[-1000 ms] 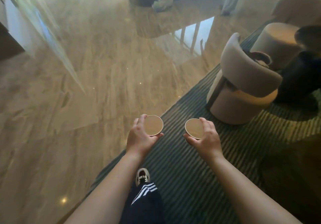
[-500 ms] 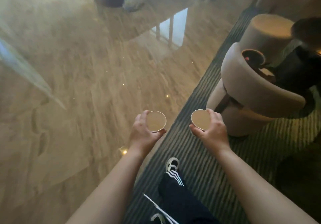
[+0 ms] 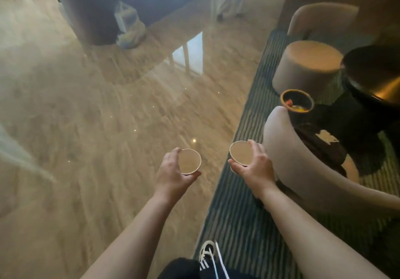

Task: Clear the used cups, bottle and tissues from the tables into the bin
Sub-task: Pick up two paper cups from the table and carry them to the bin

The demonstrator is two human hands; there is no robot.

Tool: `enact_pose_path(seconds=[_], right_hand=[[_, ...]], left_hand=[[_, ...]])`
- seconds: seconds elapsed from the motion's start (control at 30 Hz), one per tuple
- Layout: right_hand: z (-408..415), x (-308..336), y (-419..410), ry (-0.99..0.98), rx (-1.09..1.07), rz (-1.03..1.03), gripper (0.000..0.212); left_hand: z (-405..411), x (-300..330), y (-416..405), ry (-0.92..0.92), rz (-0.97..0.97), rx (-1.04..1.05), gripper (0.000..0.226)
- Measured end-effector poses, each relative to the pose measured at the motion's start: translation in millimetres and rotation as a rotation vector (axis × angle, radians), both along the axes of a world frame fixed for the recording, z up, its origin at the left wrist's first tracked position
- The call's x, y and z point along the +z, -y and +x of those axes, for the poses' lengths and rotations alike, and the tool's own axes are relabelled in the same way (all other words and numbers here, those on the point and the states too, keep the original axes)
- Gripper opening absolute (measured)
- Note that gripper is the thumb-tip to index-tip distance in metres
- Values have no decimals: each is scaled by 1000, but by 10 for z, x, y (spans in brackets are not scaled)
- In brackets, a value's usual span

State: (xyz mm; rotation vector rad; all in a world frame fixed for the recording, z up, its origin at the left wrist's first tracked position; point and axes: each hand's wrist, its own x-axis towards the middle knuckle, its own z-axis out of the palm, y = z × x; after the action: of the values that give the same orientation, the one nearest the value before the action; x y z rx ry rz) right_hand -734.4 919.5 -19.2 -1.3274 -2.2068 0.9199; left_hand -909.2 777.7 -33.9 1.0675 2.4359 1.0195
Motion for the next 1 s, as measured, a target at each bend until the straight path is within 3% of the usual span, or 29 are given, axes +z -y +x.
enact_pose_path(seconds=[0.4,0.73,1.0], right_hand=[[-834,-112,-2073,-9,-223,-58,80],[-1945,-257,-4459,5,-476,-46,75],[-1946,-393,-5632,33,-751,-48,71]], left_hand=[[-1007,-186,-2649,1,24,-198,84],[-2264,-274,-5433,-24,-19,-468,81],[-2428,-277,-7137,13,-51,-681,78]])
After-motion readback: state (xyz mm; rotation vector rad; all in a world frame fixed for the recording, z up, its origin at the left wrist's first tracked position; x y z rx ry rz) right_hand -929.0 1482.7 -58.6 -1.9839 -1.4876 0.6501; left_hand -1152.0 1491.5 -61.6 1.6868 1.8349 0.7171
